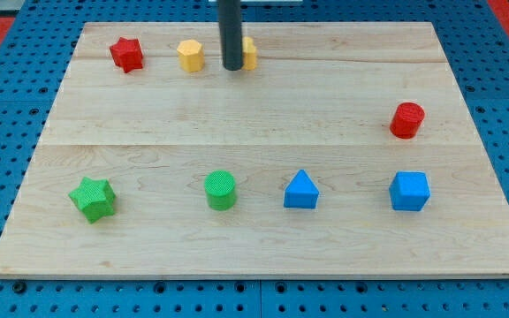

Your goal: Put the red circle in the horizontal line

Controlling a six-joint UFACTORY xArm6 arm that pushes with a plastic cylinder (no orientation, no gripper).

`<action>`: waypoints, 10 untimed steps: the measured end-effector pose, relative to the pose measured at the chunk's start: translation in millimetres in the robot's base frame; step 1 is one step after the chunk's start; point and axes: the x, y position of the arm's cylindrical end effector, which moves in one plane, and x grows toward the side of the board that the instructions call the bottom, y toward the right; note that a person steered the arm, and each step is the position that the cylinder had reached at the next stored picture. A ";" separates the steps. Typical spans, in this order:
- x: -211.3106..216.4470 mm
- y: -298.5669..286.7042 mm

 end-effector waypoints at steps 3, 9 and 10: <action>51.1 253.3; 103.9 89.0; 60.0 91.1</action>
